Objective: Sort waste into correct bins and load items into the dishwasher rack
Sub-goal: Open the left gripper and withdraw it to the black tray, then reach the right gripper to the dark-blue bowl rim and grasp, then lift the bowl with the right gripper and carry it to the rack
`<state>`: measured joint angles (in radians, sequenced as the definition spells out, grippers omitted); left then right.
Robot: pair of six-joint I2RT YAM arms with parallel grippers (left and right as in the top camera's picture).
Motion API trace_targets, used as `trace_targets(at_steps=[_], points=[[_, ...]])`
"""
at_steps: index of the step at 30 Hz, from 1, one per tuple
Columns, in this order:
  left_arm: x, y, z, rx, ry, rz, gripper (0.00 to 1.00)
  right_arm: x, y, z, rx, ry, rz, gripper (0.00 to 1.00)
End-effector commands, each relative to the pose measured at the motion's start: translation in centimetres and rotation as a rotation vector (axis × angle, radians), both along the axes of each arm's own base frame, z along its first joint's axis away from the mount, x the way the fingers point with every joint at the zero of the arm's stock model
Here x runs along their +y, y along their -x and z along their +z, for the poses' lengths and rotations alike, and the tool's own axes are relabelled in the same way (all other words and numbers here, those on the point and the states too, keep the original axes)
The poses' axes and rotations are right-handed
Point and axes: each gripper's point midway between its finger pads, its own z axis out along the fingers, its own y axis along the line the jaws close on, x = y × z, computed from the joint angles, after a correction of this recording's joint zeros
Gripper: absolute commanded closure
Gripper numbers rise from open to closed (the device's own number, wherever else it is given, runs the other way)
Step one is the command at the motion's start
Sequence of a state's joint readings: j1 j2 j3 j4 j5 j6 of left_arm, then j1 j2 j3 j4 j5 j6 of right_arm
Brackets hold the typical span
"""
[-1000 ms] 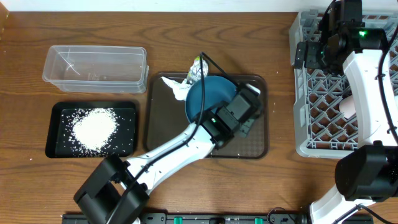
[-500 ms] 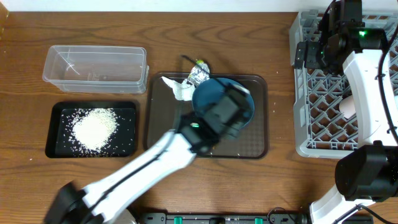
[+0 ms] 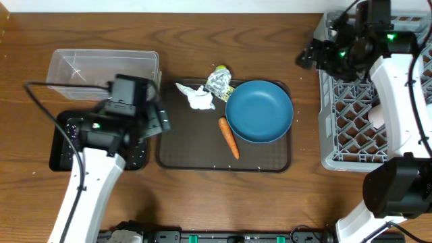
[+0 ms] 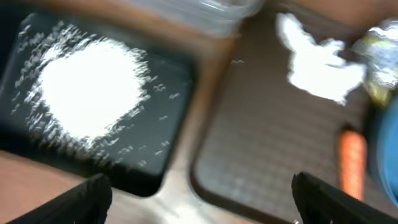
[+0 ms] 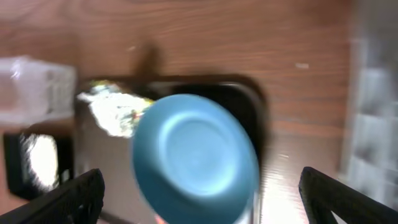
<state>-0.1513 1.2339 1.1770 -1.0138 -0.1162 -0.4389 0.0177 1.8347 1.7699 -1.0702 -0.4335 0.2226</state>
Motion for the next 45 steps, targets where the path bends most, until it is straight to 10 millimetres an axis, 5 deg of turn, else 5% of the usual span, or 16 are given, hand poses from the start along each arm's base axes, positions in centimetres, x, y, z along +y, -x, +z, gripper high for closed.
trace_targets(at_steps=[1,10,16,26,39,45], points=[[1.9,0.5,-1.0,0.046,0.02,0.141,0.04,5.2,1.3,-1.0,-0.014,0.012,0.161,0.01],[2.3,0.9,-2.0,0.102,0.014,0.157,0.01,14.1,4.0,-6.5,-0.055,0.274,0.348,0.01],[2.4,1.5,-2.1,0.128,0.009,0.157,0.0,17.7,5.8,-11.2,0.02,0.351,0.383,0.01],[2.4,1.6,-2.1,0.13,0.009,0.157,0.02,19.0,7.4,-17.4,0.154,0.404,0.361,0.39],[2.4,1.5,-2.1,0.127,0.01,0.157,0.02,18.9,7.5,-18.4,0.155,0.463,0.321,0.97],[2.4,1.5,-2.1,0.127,0.01,0.157,0.02,20.4,7.5,-16.7,0.175,0.381,0.338,0.99]])
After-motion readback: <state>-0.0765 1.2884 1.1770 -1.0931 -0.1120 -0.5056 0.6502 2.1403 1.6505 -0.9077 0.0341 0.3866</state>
